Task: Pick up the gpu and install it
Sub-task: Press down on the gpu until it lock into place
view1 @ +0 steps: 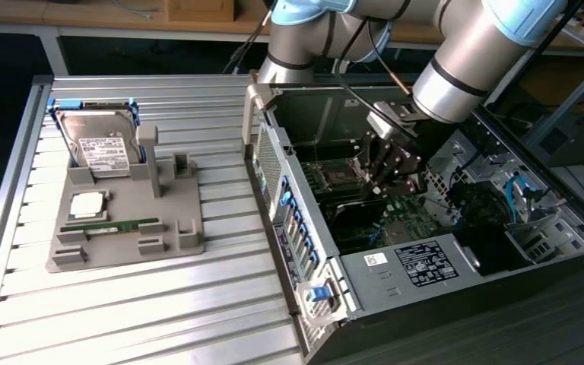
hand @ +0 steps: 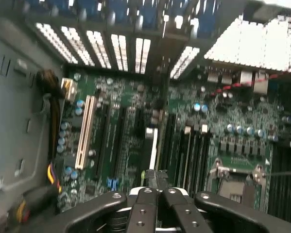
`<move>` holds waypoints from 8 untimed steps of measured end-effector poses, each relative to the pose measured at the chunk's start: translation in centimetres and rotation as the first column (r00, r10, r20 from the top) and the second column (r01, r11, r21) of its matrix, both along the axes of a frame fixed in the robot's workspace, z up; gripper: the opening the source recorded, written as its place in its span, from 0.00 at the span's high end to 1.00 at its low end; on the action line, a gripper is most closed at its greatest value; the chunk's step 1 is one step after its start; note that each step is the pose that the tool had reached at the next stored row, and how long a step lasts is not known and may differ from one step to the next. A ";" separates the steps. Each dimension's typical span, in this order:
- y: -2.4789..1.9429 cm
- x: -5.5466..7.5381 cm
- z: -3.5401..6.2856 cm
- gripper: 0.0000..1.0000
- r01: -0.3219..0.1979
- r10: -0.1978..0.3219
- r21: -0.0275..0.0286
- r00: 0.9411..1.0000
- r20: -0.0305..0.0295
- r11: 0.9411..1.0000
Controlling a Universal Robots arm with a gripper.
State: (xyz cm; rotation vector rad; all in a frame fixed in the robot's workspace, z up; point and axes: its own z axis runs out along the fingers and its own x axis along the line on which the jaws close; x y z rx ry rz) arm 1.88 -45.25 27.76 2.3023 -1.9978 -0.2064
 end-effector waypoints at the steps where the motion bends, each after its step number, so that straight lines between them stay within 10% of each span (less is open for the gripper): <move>1: 0.00 0.2 0.00 0.89 0.000 0.000 0.000 1.000 0.000 1.000; 8: 0.00 0.3 0.03 0.89 0.000 0.000 0.000 1.000 0.000 1.000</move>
